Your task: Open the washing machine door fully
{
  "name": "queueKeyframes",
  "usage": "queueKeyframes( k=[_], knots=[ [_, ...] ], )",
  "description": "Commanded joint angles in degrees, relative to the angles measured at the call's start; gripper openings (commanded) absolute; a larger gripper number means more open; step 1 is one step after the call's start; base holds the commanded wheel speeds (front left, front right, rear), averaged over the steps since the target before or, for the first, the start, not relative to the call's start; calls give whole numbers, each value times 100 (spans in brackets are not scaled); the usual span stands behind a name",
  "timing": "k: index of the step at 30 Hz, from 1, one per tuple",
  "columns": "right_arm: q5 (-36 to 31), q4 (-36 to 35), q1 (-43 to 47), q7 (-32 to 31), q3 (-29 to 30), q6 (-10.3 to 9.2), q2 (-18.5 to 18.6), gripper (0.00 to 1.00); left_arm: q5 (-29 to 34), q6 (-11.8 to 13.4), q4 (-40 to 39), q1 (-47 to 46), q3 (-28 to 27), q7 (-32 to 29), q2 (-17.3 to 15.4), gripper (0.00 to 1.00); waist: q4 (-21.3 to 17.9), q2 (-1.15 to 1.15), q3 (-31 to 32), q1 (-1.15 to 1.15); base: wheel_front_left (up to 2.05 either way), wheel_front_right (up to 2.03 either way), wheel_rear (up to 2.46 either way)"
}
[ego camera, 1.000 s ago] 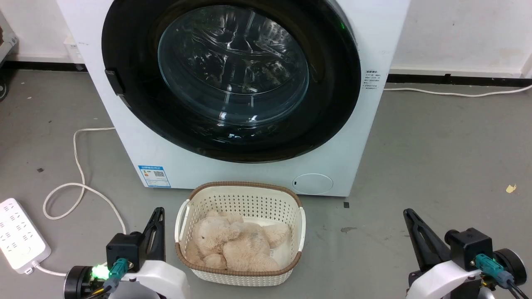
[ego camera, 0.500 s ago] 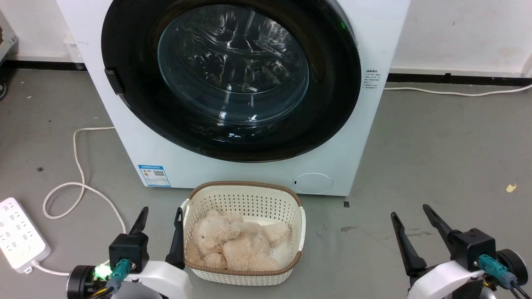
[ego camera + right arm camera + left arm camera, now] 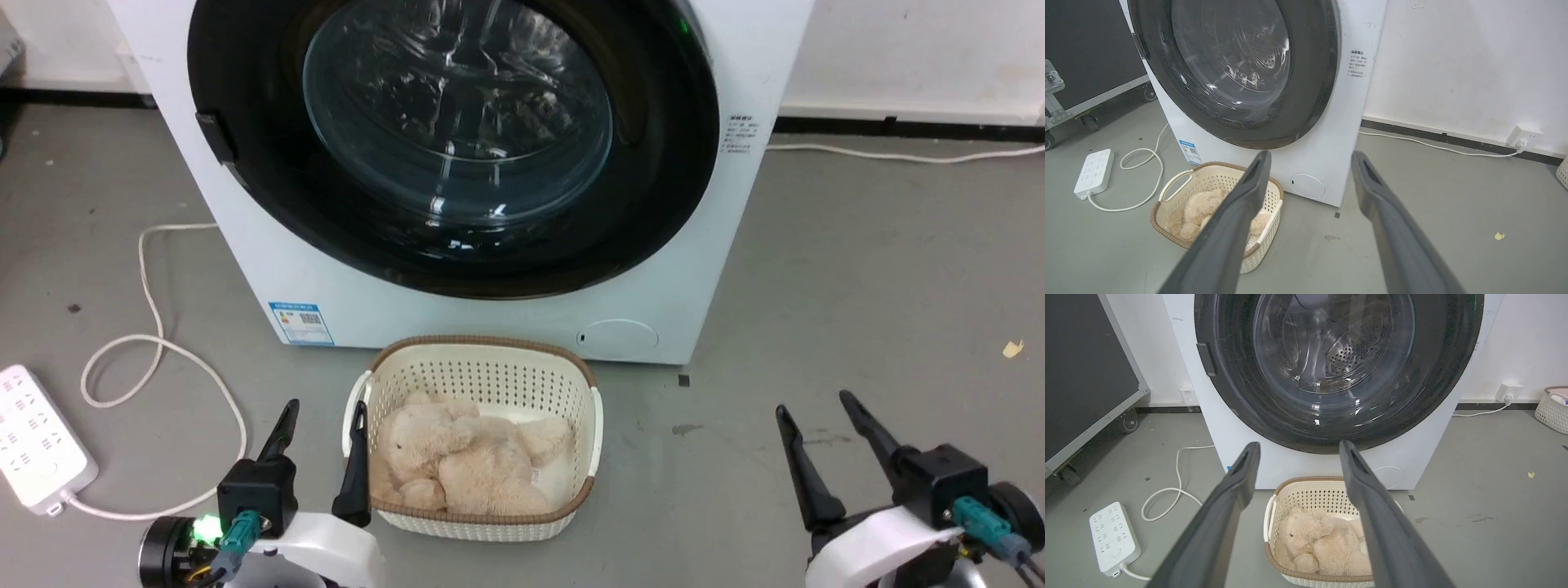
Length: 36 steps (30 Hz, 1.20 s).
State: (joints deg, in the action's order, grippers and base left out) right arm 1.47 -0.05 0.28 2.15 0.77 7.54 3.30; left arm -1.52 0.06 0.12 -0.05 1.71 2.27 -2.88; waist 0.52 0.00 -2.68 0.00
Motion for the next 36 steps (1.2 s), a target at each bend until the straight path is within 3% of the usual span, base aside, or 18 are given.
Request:
queueKeyframes(
  k=[1,23,24,25,26,36],
  knots=[
    [49,-33,-139,49,24,-1,38,100,-28,39,-34,-81,31,53,0,100,11,0,-33,0,0,0,0],
    [711,-25,-1469,-296,76,-2,625,100,-180,132,-117,-395,209,316,0,100,177,0,-630,0,0,0,0],
    [754,-9,-1541,-307,75,-2,647,93,-185,135,-120,-400,215,328,0,100,185,0,-647,0,0,0,0],
    [816,11,-1620,-310,98,-2,647,42,-189,137,-124,-405,219,340,0,100,193,0,-665,0,0,0,0],
    [879,36,-1707,-308,145,-2,637,0,-193,138,-127,-412,223,352,0,100,201,0,-683,0,0,0,0],
    [1502,446,-2694,-554,551,-2,599,0,-241,175,-210,-520,300,472,0,100,290,0,-923,0,0,0,0]
  ],
)
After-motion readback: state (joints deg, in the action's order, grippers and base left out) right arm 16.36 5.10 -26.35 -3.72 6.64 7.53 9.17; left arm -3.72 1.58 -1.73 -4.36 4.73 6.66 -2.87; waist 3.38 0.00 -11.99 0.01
